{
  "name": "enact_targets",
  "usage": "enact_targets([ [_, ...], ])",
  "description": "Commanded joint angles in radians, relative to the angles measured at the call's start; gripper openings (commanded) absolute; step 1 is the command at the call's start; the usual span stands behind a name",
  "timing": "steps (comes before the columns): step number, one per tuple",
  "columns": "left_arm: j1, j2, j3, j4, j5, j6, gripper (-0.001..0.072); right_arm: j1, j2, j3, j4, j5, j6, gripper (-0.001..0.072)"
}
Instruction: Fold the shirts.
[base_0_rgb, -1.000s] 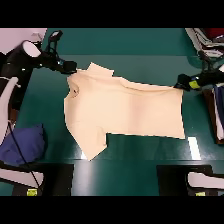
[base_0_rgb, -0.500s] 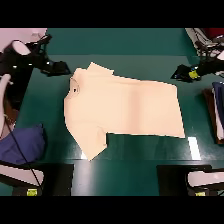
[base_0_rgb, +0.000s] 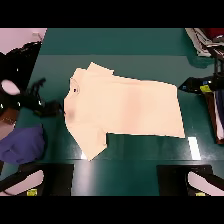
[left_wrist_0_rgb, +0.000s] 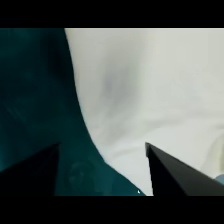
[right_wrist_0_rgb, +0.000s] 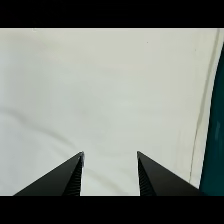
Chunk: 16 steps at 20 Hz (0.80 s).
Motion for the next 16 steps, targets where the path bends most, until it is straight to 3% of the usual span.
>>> enact_targets([
  [1,0.004,0.085,-0.237,-0.09,0.073,0.038,0.062,0.0,0.1,-0.078,0.0,-0.039,-0.008,0.0375],
  [5,-0.002,0.085,-0.299,-0.201,0.188,0.06,0.062,-0.001,0.142,-0.087,0.0,-0.03,-0.007,0.0375],
  [8,-0.09,0.085,-0.303,-0.22,0.267,0.059,0.0619,-0.002,0.163,-0.087,0.0,-0.016,-0.007,0.0375],
  [9,-0.12,0.085,-0.301,-0.22,0.289,0.058,0.0577,-0.003,0.167,-0.087,-0.007,-0.005,-0.007,0.0375],
  [11,-0.137,0.085,-0.289,-0.22,0.296,0.058,0.0078,-0.04,0.168,-0.089,-0.009,0.062,-0.007,0.0375],
  [12,-0.134,0.085,-0.272,-0.215,0.286,0.058,0.0027,-0.072,0.168,-0.089,-0.012,0.106,-0.007,0.0375],
  [16,-0.134,0.092,-0.159,-0.208,0.217,0.059,0.0026,-0.251,0.173,-0.134,-0.121,0.225,-0.007,0.0375],
])
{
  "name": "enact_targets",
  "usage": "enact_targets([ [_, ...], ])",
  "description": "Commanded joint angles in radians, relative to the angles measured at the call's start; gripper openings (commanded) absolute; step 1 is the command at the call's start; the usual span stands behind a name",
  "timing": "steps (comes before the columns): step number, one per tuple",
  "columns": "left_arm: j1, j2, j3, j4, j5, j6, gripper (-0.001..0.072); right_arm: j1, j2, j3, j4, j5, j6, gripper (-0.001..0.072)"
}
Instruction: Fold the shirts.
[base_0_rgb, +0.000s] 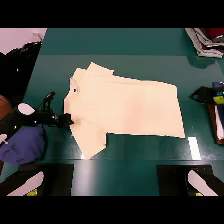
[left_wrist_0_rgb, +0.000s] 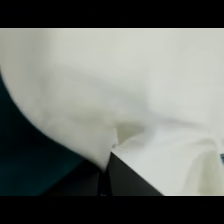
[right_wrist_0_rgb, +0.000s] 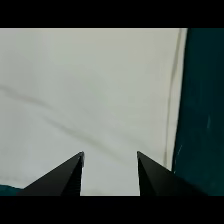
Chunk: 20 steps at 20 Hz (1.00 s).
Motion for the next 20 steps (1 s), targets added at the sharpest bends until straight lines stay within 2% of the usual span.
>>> enact_targets([
  [1,-0.006,0.008,0.086,-0.009,-0.055,0.002,0.0026,-0.158,0.009,-0.079,-0.086,0.101,0.001,0.0376],
  [3,-0.006,0.008,0.117,-0.009,-0.074,0.002,0.0026,-0.272,0.01,-0.211,-0.085,0.097,0.0,0.039],
  [5,-0.006,0.008,0.12,-0.009,-0.074,0.003,0.0027,-0.361,-0.004,-0.343,-0.078,0.069,0.0,0.0448],
  [7,-0.006,0.008,0.12,-0.009,-0.074,0.002,0.0027,-0.399,-0.048,-0.432,-0.053,0.045,-0.039,0.0448],
  [10,-0.006,0.008,0.12,-0.009,-0.073,0.002,0.0026,-0.41,-0.129,-0.494,0.049,0.005,-0.072,0.0446],
  [15,-0.006,0.008,0.12,-0.009,-0.073,0.002,0.0027,-0.317,-0.208,-0.497,0.105,-0.072,-0.078,0.0425],
  [16,-0.006,0.008,0.12,-0.009,-0.074,0.002,0.0027,-0.29,-0.209,-0.497,0.104,-0.086,-0.078,0.0378],
  [17,-0.006,0.008,0.12,-0.009,-0.074,0.002,0.0027,-0.269,-0.205,-0.497,0.104,-0.101,-0.078,0.0298],
  [18,-0.006,0.008,0.12,-0.009,-0.076,0.002,0.0027,-0.255,-0.196,-0.497,0.103,-0.116,-0.078,0.0285],
  [20,-0.006,0.008,0.12,-0.009,-0.08,0.002,0.0026,-0.242,-0.161,-0.497,0.103,-0.126,-0.078,0.0123],
])
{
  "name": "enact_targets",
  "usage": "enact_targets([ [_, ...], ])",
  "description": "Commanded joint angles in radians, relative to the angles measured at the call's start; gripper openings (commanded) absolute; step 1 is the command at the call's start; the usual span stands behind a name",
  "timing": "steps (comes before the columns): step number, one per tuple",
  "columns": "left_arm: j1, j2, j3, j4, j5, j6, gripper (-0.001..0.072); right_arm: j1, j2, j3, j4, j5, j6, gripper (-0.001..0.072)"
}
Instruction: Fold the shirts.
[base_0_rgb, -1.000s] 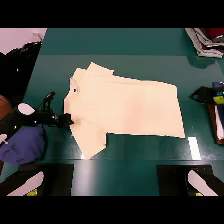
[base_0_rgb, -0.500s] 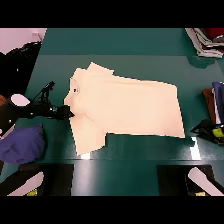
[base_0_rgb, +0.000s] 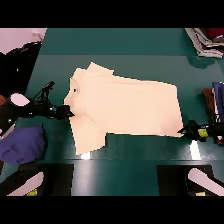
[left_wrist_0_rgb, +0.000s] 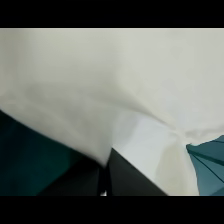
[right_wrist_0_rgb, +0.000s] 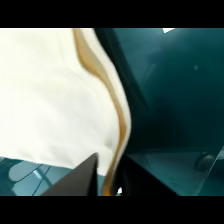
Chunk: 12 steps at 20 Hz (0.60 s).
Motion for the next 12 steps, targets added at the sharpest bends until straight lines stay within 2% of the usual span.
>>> enact_targets([
  [1,0.0,0.001,0.002,0.0,-0.011,0.0,0.0026,0.034,0.042,-0.003,0.002,-0.042,-0.002,0.0017],
  [6,0.0,0.109,0.077,0.005,-0.032,-0.01,0.0024,0.034,0.228,0.12,0.055,-0.008,-0.002,0.0014],
  [9,0.0,0.239,0.297,0.008,-0.034,-0.012,0.0025,0.034,0.329,0.35,0.188,-0.055,-0.002,0.0014],
  [12,0.0,0.294,0.641,0.008,-0.03,-0.011,0.0026,0.034,0.393,0.65,0.209,-0.108,-0.002,0.0014],
])
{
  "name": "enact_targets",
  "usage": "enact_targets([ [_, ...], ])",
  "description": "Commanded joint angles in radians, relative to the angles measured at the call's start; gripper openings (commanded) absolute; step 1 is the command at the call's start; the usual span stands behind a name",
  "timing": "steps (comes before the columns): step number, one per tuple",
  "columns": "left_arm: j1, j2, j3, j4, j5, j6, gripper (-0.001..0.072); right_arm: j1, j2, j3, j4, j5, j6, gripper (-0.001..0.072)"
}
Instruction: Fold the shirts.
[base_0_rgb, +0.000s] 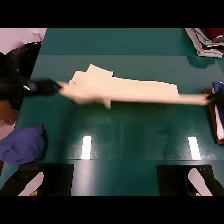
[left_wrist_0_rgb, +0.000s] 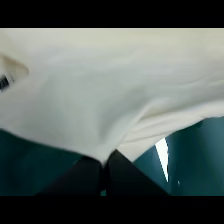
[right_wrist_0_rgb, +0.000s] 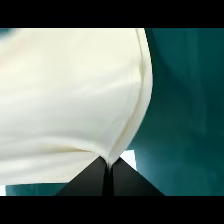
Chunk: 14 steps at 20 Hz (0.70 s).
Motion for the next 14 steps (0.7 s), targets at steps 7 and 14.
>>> enact_targets([
  [7,0.001,0.064,0.955,0.018,0.079,0.001,0.0025,-0.001,0.055,0.832,0.04,-0.047,0.001,0.0014],
  [14,0.001,0.064,1.148,0.027,0.064,-0.055,0.0025,-0.001,0.058,1.087,-0.205,0.015,0.02,0.0014],
])
